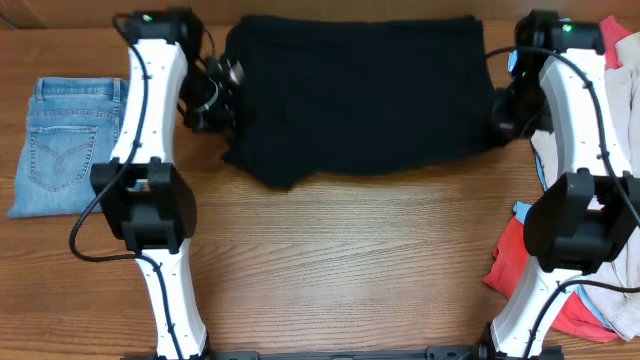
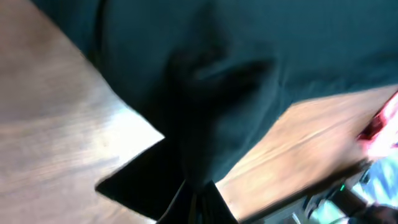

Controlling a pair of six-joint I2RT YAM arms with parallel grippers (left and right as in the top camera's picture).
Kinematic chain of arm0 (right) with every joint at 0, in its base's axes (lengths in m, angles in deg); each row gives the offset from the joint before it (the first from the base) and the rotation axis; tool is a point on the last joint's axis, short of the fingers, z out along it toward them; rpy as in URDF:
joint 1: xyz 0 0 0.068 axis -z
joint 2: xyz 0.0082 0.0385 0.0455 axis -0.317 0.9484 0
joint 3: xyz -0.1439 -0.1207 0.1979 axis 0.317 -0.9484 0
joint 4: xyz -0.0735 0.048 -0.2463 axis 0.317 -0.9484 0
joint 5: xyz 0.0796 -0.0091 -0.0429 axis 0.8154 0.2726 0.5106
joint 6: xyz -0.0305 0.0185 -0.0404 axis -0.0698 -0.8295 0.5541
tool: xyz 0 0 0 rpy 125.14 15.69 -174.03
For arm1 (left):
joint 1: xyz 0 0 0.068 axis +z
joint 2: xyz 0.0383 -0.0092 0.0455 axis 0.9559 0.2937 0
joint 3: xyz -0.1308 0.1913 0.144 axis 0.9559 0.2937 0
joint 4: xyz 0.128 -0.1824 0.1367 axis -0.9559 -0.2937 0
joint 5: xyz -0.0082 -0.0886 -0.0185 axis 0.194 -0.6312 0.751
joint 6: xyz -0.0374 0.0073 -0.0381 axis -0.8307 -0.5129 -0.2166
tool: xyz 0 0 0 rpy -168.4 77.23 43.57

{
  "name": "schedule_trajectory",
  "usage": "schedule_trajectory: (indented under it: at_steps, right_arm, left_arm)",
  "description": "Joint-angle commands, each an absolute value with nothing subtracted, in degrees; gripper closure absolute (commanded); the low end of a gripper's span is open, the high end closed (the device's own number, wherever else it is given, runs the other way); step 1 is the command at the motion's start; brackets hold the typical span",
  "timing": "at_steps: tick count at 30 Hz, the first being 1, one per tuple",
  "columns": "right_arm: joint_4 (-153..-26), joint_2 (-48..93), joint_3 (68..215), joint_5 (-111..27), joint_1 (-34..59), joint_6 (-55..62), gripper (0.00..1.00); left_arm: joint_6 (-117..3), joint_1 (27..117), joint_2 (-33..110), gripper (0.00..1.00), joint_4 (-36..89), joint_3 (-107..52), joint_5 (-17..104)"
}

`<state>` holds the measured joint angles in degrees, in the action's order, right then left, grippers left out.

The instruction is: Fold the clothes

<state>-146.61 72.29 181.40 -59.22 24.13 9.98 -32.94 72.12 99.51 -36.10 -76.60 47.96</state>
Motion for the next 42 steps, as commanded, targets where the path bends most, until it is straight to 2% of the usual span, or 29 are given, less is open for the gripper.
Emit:
schedule_trajectory:
  at_steps: [1,13,21,31,39,42]
  right_arm:
    - [-146.5,71.1,177.3,-60.9,25.3,10.3,0.96]
    - [-151.9,71.0,172.1,-51.4,32.2,12.0,0.96]
    - [-150.5,67.5,163.4,-46.5,32.9,14.4,0.96]
    - [-142.0,54.0,144.0,-43.1,33.0,14.2,0.96]
    - [-140.8,50.4,140.4,-43.2,33.0,12.9,0.96]
    - [-140.9,50.0,140.4,-43.2,33.0,12.9,0.96]
  left_arm:
    - [-30.7,72.5,98.1,0.96,-36.5,-71.8,50.5]
    - [-32.9,72.5,93.8,0.96,-35.3,-58.2,55.9]
    - [-35.9,73.8,82.6,0.96,-28.7,-45.5,59.3]
    - [-40.7,74.9,69.2,0.96,-21.7,-25.6,59.7]
    - [-47.5,74.9,53.9,0.96,-20.6,-14.8,61.2]
    - [-51.1,74.9,49.2,0.96,-20.5,-13.2,65.1]
